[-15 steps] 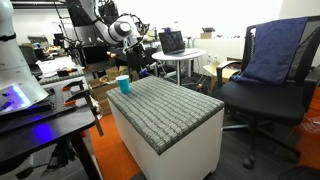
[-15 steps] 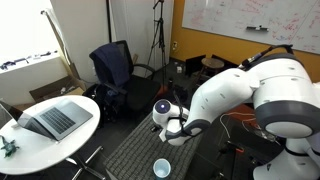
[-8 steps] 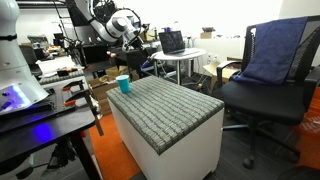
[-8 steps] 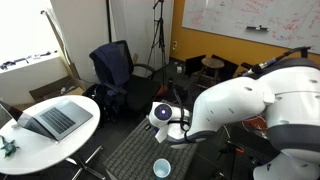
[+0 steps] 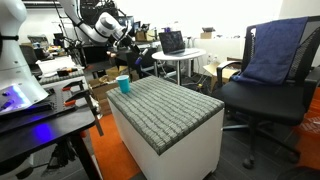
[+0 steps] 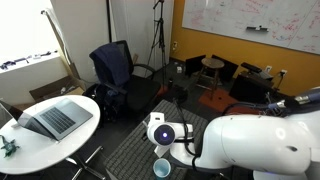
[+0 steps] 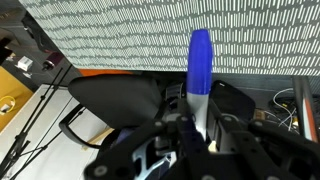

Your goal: Pick up the pen from the table and put it in the light blue cup.

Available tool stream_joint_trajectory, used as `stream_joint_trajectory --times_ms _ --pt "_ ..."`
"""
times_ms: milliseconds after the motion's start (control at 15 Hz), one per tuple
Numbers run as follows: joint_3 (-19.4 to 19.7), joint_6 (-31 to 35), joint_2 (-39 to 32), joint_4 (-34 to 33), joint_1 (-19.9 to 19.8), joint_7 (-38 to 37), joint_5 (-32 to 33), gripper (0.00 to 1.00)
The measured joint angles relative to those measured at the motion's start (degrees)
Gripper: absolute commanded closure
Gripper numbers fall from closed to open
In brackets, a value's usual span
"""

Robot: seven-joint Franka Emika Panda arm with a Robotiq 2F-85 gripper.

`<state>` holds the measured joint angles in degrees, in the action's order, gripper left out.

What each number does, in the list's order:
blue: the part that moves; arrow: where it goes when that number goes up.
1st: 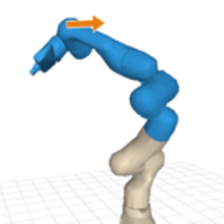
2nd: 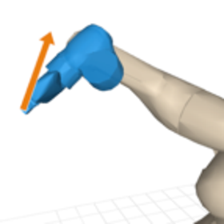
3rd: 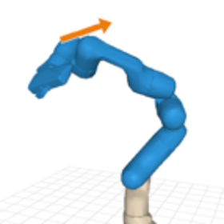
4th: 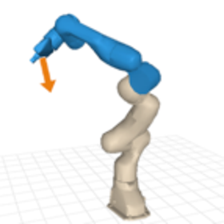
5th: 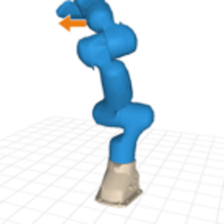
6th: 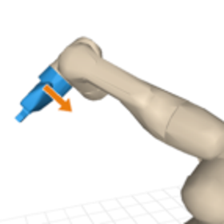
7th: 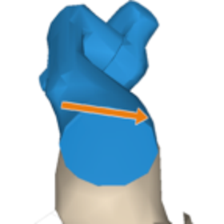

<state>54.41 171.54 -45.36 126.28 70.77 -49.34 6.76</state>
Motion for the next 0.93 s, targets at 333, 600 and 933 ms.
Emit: stream_joint_trajectory --times_ms 333,600,933 --pt "3.29 0.00 -3.20 3.78 9.11 -0.56 -6.40 0.95" --pt "3.81 0.00 -4.50 5.69 13.40 -0.56 -10.33 0.95" --pt "3.74 0.00 -5.73 7.05 17.33 -0.56 -13.89 0.95"
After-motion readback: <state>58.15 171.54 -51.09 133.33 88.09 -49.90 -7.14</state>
